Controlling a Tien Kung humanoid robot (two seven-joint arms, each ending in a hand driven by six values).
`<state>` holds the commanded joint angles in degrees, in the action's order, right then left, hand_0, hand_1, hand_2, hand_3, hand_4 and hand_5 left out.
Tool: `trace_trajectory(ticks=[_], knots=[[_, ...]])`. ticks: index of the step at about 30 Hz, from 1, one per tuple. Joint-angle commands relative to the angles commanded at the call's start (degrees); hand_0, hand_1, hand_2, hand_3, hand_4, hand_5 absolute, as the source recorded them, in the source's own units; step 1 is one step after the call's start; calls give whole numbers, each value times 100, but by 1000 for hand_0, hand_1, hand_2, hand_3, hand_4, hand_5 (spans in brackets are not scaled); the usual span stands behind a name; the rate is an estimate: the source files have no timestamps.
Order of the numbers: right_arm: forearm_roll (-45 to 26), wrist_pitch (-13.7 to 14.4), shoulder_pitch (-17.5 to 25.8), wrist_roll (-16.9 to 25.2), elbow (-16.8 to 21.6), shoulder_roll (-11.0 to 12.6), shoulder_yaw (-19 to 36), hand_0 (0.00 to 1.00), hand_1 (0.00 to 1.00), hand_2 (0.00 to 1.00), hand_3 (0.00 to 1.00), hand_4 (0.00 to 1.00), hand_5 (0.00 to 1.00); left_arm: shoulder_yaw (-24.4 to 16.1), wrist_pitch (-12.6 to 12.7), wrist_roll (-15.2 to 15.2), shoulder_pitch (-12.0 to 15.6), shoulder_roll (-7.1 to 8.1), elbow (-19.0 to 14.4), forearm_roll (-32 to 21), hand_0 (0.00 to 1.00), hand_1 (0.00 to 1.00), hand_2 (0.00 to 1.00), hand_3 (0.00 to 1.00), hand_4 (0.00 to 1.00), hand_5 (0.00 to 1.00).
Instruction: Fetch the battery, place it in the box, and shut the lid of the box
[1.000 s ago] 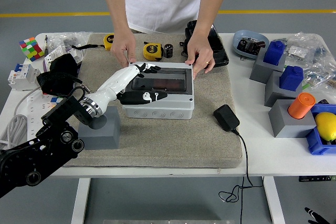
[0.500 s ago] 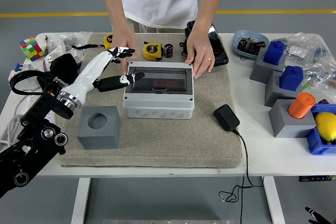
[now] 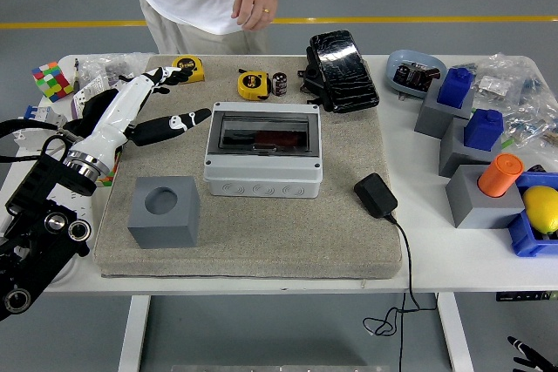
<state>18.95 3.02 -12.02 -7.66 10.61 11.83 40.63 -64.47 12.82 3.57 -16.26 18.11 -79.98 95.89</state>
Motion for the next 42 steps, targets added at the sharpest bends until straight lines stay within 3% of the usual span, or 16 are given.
trace_trajectory(ticks=[5,9,15,21,42], knots=[[-10,-15,13,-9,-2,-16,-44,649,698,675,574,936,523,-156,14,33,35,-15,-42,34,701,795,785,776,998,690],[11,-13,-2,-28,-3,1,-39,649,698,675,574,936,523,-297,-156,-113,59,3,-74,53,701,795,785,776,998,690],[22,-1,-21,-26,4,16,-14,649,698,675,574,934,522,-393,-187,-128,146,28,-85,57,702,787,767,753,998,673],[31,-5,0,-20,-1,-16,27,648,698,675,575,935,522,-525,-191,-104,197,-35,-111,76,701,782,757,747,998,673],[31,-6,-23,-14,0,-13,90,649,698,675,574,935,520,-572,-297,-165,192,-3,-80,129,704,783,760,740,998,655]])
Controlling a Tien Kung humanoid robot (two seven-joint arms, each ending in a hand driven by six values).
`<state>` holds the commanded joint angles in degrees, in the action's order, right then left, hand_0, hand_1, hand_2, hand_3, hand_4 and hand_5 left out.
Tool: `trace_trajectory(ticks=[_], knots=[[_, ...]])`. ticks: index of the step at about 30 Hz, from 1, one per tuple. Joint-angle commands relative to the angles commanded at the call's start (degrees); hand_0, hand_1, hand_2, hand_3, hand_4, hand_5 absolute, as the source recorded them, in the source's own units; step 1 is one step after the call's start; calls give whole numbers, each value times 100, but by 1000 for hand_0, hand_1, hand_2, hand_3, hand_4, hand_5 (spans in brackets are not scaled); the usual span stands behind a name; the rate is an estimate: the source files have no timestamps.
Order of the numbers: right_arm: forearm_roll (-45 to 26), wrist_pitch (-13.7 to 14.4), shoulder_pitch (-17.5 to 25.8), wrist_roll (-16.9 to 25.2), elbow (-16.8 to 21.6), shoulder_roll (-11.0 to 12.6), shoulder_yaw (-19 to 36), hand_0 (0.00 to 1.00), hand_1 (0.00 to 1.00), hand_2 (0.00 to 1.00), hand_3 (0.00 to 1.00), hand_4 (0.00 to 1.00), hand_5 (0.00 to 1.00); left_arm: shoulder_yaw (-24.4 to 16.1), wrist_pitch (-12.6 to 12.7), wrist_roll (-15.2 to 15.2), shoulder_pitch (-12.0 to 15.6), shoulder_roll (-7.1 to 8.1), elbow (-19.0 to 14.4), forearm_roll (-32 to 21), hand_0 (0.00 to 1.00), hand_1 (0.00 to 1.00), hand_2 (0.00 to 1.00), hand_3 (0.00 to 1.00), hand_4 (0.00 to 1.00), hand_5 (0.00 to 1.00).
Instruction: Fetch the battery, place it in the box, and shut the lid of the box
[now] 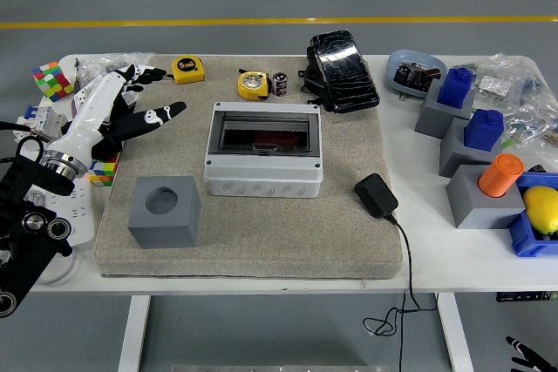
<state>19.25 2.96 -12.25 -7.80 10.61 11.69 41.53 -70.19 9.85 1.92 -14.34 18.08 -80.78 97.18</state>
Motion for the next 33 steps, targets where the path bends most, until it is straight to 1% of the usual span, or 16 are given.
trace_trajectory(ticks=[3,4,12,15,25,33], knots=[[7,6,-3,4,0,2,1,649,698,675,574,935,520,-14,5,2,30,-11,-5,1,704,783,760,740,998,655],[12,11,-2,7,2,1,9,649,698,675,574,936,521,-14,-3,-14,42,-15,-2,6,710,779,758,740,998,641],[16,24,88,53,-19,-57,94,647,698,676,575,936,520,193,-40,-46,56,-54,62,-25,709,778,758,740,998,628],[111,26,113,46,-30,-84,229,647,698,676,575,936,520,253,-65,-66,37,-78,78,-42,709,778,758,740,998,628],[87,55,54,58,-10,-65,233,648,698,675,575,937,523,328,-74,-76,31,-33,41,-82,710,777,755,739,998,621],[63,40,61,50,-22,-77,199,647,698,675,575,937,524,308,-120,-105,30,-38,39,-109,711,778,755,739,998,614]])
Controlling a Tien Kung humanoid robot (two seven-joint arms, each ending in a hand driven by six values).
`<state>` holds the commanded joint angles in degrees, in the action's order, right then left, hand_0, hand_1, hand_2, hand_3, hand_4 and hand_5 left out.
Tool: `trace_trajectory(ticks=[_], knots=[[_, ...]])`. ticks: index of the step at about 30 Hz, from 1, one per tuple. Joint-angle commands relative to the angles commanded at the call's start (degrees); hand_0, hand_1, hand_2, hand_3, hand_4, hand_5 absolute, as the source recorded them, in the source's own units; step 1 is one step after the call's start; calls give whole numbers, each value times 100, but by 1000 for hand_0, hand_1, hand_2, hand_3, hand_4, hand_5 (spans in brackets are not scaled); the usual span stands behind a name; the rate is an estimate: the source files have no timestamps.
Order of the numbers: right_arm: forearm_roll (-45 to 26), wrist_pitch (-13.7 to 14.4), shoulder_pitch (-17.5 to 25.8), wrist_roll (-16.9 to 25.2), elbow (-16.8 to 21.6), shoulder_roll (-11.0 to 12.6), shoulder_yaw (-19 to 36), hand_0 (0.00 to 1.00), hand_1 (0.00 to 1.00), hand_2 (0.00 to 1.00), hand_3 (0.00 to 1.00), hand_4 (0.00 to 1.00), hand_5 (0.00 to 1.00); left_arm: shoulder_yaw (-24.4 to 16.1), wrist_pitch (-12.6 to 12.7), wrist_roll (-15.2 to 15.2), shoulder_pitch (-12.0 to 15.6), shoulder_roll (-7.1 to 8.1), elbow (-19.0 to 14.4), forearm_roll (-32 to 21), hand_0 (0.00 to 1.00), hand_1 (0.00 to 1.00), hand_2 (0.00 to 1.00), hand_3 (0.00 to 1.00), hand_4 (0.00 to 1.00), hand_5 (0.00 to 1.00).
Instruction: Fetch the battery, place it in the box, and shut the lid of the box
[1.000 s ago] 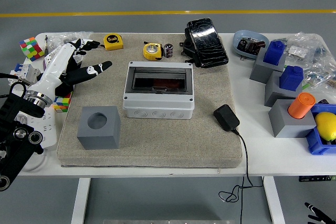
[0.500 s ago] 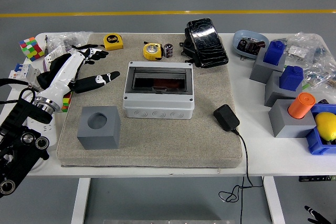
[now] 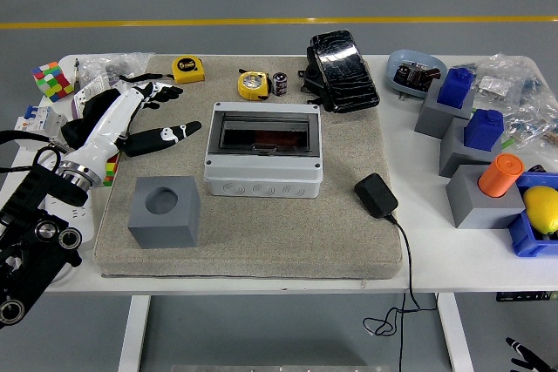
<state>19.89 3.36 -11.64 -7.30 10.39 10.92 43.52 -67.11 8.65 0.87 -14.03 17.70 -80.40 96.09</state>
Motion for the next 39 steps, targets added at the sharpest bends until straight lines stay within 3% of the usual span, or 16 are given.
trace_trajectory(ticks=[14,39], knots=[[25,0,-15,-18,4,2,21,647,698,674,575,937,524,-28,-171,-50,-2,-4,30,-153,700,777,762,739,998,594],[-5,-8,-37,-26,4,30,-30,648,699,674,574,936,524,9,-171,-26,-31,9,54,-207,697,777,780,738,998,572]])
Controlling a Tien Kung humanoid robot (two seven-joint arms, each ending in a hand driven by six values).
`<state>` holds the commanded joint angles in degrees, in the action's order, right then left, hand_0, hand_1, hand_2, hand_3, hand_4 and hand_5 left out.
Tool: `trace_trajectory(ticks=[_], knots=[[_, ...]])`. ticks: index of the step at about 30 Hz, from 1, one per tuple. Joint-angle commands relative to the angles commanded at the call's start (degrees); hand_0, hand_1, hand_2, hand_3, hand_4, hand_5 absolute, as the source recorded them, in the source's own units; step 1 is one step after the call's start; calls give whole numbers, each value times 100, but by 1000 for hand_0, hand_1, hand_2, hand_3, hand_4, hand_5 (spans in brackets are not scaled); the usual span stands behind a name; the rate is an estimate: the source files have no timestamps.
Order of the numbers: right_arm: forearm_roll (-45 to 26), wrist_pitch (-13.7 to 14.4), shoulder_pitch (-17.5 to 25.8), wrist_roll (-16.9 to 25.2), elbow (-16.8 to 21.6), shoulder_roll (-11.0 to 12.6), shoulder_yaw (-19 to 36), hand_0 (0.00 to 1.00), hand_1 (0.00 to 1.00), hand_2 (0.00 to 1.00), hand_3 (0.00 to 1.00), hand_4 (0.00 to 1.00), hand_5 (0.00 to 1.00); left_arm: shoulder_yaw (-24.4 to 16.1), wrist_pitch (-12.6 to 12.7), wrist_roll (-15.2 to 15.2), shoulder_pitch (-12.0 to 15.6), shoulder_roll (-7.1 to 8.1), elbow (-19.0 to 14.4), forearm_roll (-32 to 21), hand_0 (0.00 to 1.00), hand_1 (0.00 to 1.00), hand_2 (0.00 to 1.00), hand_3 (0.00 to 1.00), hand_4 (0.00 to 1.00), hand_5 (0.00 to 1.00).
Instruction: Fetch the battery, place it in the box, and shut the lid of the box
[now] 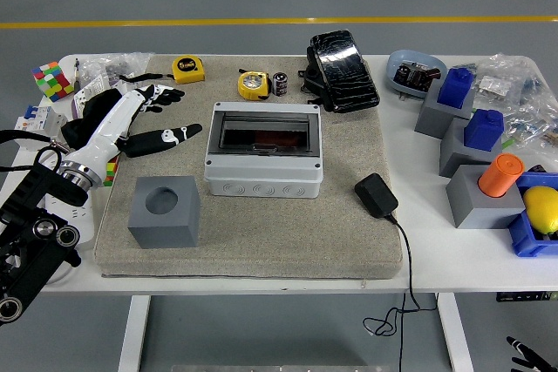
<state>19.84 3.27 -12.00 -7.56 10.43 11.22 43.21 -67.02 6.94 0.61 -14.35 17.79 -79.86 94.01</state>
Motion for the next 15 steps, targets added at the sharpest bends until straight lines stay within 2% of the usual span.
trace_trajectory(ticks=[15], knots=[[19,10,35,6,-2,-17,25,648,699,674,574,936,524,1,-6,-5,30,-13,-2,9,691,776,781,737,998,549]])
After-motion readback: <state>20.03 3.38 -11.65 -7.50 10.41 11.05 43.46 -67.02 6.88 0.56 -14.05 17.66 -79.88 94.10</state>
